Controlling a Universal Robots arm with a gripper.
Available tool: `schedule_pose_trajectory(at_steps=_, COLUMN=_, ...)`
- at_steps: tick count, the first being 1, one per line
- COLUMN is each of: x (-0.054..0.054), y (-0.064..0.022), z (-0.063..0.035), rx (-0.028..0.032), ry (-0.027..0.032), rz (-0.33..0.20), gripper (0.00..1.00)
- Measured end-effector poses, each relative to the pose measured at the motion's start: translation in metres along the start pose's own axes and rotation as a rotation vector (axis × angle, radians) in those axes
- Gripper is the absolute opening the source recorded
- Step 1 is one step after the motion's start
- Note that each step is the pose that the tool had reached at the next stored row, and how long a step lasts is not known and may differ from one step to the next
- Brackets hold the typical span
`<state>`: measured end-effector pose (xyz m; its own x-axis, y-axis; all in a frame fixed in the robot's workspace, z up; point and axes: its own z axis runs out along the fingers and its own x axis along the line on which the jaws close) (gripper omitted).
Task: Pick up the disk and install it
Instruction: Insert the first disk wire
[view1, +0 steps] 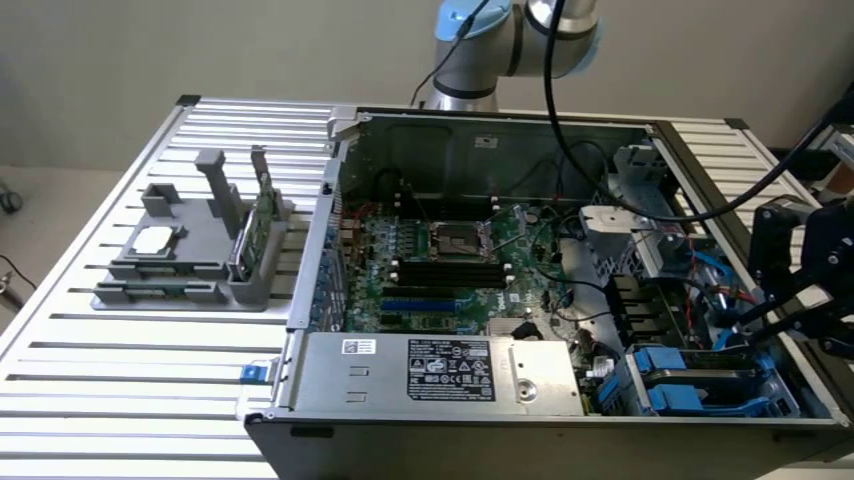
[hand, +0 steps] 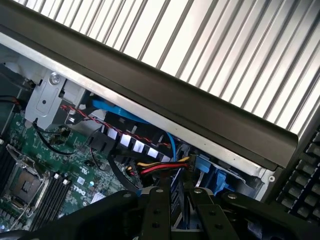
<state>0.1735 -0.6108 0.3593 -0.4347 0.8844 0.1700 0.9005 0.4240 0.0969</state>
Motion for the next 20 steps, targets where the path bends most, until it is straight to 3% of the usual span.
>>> schedule_pose_trajectory(at_steps=3, x=-0.001, y=-0.0005, z=-0.0001, rx=0.0001, ry=0.0001, rz=0.0, gripper=0.24)
schedule_pose_trajectory(at_steps=6, x=-0.002, y=-0.0009, z=0.0, rx=0.0001, ry=0.0001, rz=0.001, gripper=0.36)
schedule_pose_trajectory(at_steps=15, x=-0.014, y=-0.0068, z=0.0011, rx=-0.0002, ry=0.0002, rz=0.005, gripper=0.36)
schedule_pose_trajectory(at_steps=17, x=-0.015, y=-0.0071, z=0.0031, rx=-0.002, ry=-0.0012, rz=0.016, gripper=0.36)
schedule_pose_trajectory(at_steps=20, x=-0.015, y=-0.0074, z=0.0057, rx=-0.0096, ry=-0.0053, rz=0.059, gripper=0.36)
